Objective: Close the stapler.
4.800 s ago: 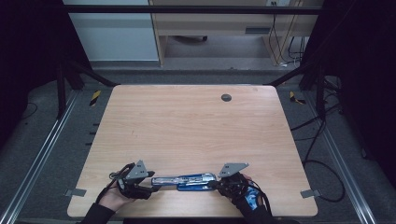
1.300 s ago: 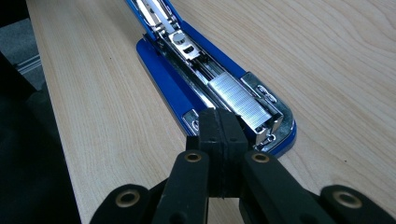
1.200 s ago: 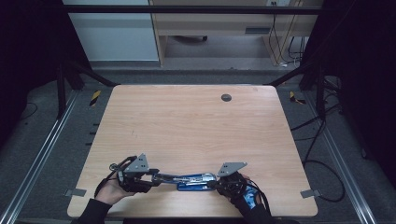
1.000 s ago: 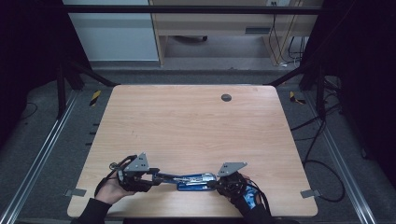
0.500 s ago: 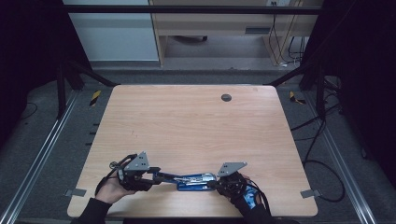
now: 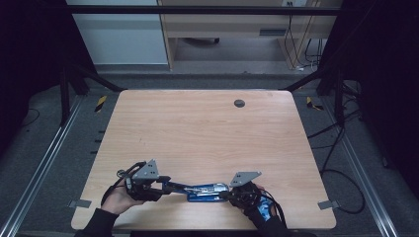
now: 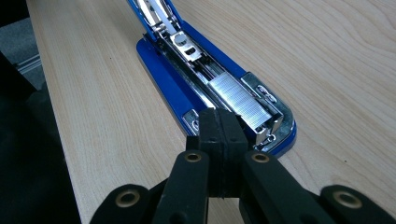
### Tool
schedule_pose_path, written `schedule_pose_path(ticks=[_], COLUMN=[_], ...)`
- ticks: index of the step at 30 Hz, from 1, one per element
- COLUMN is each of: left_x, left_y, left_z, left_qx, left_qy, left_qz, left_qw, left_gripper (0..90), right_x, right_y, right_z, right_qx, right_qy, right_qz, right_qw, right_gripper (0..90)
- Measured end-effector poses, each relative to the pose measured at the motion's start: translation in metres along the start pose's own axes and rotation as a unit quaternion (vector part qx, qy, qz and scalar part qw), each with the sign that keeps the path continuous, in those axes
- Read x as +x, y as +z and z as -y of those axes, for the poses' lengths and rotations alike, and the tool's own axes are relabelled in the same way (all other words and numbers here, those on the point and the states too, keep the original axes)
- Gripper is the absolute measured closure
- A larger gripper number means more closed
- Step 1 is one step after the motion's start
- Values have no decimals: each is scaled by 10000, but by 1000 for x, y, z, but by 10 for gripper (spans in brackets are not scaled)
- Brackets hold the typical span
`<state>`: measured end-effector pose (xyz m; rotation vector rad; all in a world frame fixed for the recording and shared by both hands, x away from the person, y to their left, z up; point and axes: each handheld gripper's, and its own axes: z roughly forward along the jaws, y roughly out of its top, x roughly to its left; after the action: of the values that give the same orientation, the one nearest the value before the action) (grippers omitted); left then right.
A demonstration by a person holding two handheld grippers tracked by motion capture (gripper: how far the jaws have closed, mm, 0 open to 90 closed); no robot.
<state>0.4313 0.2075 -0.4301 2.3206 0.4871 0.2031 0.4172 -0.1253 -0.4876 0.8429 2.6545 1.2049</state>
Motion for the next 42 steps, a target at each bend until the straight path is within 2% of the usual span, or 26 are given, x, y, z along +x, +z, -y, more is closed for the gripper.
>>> schedule_pose_path(ticks=[13, 30, 32, 34, 42], left_x=[4, 4, 4, 3, 4], left_y=[1, 1, 0, 0, 0], left_z=[-2, -6, -7, -8, -9], left_qx=[43, 62, 120, 72, 102], left_qy=[-19, 64, 134, 75, 117], left_qz=[161, 195, 194, 200, 226], left_qw=[9999, 9998, 9996, 9997, 9996], left_gripper=[587, 590, 590, 591, 592], right_x=[0, 0, 0, 0, 0], right_y=[0, 0, 0, 0, 0], right_z=[0, 0, 0, 0, 0], right_qx=[14, 3, 11, 14, 5], right_qy=[-6, -2, -5, -6, -1], right_qz=[4, -1, 2, 7, -4], right_qw=[10000, 10000, 10000, 10000, 10000], right_gripper=[900, 900, 900, 900, 900])
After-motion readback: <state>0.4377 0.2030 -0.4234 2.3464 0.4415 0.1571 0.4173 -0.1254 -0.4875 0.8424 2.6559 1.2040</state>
